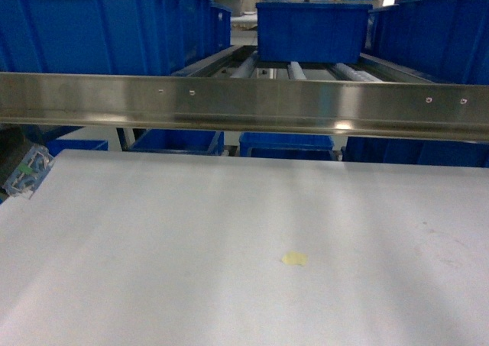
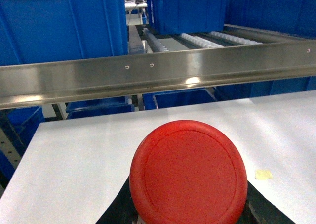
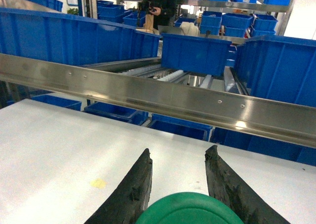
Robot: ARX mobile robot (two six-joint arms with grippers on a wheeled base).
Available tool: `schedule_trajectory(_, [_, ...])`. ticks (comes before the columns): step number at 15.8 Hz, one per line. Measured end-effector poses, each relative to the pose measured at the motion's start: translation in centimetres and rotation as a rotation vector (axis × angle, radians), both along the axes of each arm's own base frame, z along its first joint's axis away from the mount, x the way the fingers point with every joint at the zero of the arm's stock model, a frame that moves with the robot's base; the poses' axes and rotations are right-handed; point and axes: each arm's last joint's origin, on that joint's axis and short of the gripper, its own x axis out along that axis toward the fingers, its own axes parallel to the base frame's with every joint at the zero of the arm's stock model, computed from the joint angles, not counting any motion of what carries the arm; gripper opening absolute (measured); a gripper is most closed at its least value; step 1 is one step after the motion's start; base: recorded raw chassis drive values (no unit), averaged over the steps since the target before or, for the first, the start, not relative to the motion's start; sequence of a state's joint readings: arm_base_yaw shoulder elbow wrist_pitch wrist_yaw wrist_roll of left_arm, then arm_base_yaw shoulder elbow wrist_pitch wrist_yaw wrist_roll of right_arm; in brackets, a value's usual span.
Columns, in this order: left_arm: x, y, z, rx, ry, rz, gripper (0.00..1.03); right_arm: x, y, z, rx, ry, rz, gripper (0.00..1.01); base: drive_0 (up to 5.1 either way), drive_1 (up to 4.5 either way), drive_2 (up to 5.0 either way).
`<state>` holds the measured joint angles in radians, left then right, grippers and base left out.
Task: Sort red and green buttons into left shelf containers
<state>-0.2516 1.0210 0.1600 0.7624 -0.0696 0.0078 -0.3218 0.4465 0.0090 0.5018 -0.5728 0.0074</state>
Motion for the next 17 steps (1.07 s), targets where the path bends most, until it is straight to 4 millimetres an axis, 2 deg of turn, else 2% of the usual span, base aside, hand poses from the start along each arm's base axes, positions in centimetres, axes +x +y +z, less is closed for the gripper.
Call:
schedule_trajectory(5, [0.0,0.0,0.03,-0.001,-0.002,0.0,0.25,0.02,-0.01,-0.04,0.001,0.004,0.0,0.3,-4.4,0.46,4.2])
schedule_trajectory(17, [0.0,0.0,0.03,-0.001,-0.002,0.0,0.25,0.0,0.0,0.01,-0.001,-0.001,0.0,0.3,-5.1,2.35,2.3])
